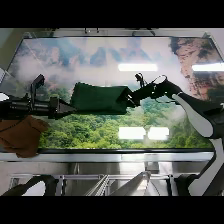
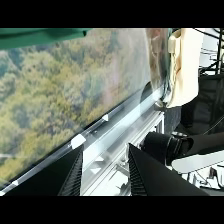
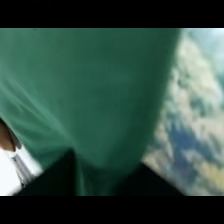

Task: Fold the shirts.

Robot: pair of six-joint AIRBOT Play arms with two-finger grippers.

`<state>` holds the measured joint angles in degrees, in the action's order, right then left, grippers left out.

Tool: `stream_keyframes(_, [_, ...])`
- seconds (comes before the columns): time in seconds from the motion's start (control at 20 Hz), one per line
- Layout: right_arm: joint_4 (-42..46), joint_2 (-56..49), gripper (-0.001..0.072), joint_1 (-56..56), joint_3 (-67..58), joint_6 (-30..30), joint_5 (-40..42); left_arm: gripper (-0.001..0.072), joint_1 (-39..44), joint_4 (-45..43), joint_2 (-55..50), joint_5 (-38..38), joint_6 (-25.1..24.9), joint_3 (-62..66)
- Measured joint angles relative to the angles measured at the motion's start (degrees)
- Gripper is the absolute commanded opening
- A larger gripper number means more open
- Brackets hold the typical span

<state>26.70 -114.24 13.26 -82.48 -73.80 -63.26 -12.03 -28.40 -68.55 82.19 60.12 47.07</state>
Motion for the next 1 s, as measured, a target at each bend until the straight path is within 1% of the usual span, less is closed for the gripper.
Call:
stream_keyframes(0.15, [-10.45, -1.01, 0.0016, 0.81, -0.5, 4.66, -1.42, 0.0295, 0.0, 0.02, 0.44, -0.15, -0.02, -0.48])
stream_keyframes(0.25, [-14.64, 0.04, 0.0016, 0.28, -1.11, 6.19, -3.45, 0.0295, 0.0, 0.04, 0.55, -0.2, -0.02, -0.61])
stream_keyframes(0.4, [-17.59, 4.68, 0.0016, -2.78, -1.6, 6.58, -6.05, 0.0295, 0.0, 0.07, 0.61, -0.04, -0.02, -0.7])
stream_keyframes(0.55, [-19.26, 12.72, 0.0016, -10.47, -1.86, 5.11, -8.39, 0.0295, 0.0, 0.09, 0.61, 0.96, -0.02, -0.72])
stream_keyframes(0.65, [-18.73, 18.71, 0.0016, -17.84, -1.9, 2.84, -9.55, 0.0295, 0.0, 0.09, 0.61, 1.57, -0.02, -0.72])
stream_keyframes(0.75, [-15.89, 24.92, 0.0016, -27.21, -1.95, -0.24, -10.45, 0.0295, 0.0, 0.09, 0.61, 2.29, -0.02, -0.72])
stream_keyframes(1.0, [-2.62, 37.2, 0.0016, -55.56, -1.95, -8.09, -13.62, 0.0295, 0.0, 0.07, 0.61, 2.91, -0.04, -0.79])
